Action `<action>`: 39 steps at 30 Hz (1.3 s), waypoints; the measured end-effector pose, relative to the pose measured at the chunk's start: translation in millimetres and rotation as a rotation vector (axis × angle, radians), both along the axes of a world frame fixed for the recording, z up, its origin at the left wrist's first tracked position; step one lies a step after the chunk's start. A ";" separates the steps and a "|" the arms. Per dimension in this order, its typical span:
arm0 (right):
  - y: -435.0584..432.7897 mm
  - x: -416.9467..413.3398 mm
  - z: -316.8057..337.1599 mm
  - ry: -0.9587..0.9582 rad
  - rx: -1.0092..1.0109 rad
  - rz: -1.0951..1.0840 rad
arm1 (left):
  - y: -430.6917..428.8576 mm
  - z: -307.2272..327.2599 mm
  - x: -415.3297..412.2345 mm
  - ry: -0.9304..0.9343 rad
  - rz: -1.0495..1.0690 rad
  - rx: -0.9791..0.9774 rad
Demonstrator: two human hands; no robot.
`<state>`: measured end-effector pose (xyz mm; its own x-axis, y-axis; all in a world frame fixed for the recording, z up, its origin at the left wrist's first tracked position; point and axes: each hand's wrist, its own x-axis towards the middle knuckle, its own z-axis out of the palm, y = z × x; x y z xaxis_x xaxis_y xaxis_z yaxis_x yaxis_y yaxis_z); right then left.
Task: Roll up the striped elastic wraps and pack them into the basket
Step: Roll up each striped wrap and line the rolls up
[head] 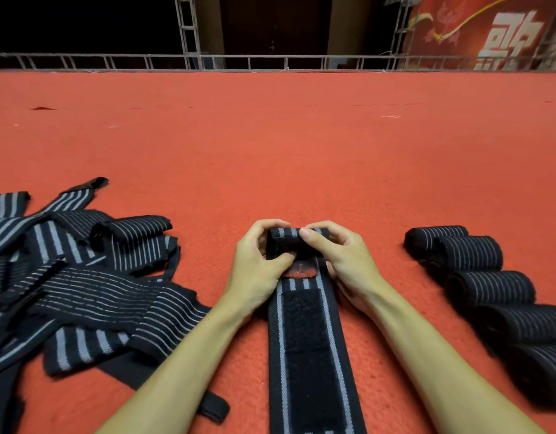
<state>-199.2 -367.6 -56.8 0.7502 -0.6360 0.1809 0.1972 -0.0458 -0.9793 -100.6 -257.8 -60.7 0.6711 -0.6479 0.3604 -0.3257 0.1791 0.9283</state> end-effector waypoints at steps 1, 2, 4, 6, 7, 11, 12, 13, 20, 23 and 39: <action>0.2 -0.2 0.4 -0.015 0.026 0.003 | 0.0 -0.1 -0.4 0.038 -0.011 0.003; 0.4 -0.4 0.7 -0.026 0.047 0.004 | -0.1 -0.3 -0.5 0.083 -0.026 0.006; 1.1 -0.8 0.8 -0.045 0.077 0.007 | -0.9 -0.6 1.0 0.169 -0.061 0.028; 0.8 -1.1 -0.2 -0.052 0.087 0.003 | -2.0 -2.0 3.7 0.262 -0.106 0.058; 0.3 -1.1 -1.0 -0.053 0.085 0.000 | -1.6 -2.3 4.8 0.316 -0.138 0.068; -1.9 -3.3 -1.0 -0.065 0.082 0.009 | 0.9 -2.6 7.4 0.437 -0.249 0.062; -2.3 -4.2 -0.4 -0.072 0.086 0.019 | 1.5 -2.4 7.0 0.437 -0.241 0.041; -3.1 -4.8 -0.2 -0.081 0.088 0.034 | 1.8 -1.6 6.4 0.410 -0.211 0.017; -7.8 -4.4 -3.0 -0.157 -0.024 0.080 | 2.6 -1.2 6.3 0.315 -0.138 -0.107; -8.6 -6.1 -3.0 -0.113 -0.070 0.087 | 3.8 0.2 4.7 0.236 -0.130 -0.135; 2.8 3.3 -3.4 -0.037 -0.153 -0.093 | 3.7 -0.2 -0.4 0.151 -0.094 -0.166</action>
